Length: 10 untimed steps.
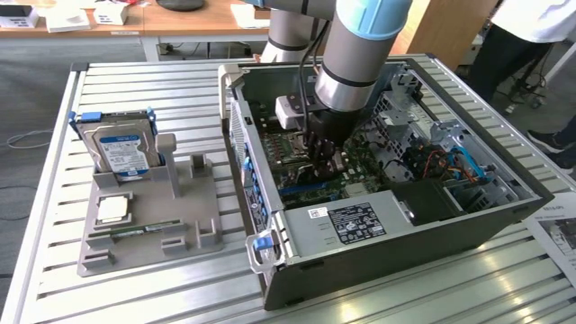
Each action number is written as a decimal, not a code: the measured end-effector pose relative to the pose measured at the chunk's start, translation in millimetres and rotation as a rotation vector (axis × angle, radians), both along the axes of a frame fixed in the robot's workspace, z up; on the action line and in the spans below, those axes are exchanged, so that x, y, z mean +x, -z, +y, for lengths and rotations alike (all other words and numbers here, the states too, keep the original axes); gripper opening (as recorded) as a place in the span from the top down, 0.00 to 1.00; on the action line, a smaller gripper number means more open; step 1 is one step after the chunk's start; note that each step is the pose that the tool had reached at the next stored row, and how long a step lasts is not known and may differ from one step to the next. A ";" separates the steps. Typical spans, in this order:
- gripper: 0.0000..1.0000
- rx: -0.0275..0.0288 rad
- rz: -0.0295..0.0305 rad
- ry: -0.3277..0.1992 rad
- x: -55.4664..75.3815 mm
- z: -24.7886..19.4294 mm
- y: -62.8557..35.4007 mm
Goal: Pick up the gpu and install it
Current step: 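Insert the gpu into the slot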
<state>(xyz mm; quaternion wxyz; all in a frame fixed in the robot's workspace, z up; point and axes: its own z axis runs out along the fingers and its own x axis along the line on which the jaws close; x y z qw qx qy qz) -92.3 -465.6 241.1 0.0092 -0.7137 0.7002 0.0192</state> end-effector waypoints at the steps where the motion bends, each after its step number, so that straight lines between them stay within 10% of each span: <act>1: 0.73 0.0000 0.0005 0.002 -0.1 0.0 0.0; 10: 0.73 -0.0001 0.0015 0.007 -0.9 -0.8 0.0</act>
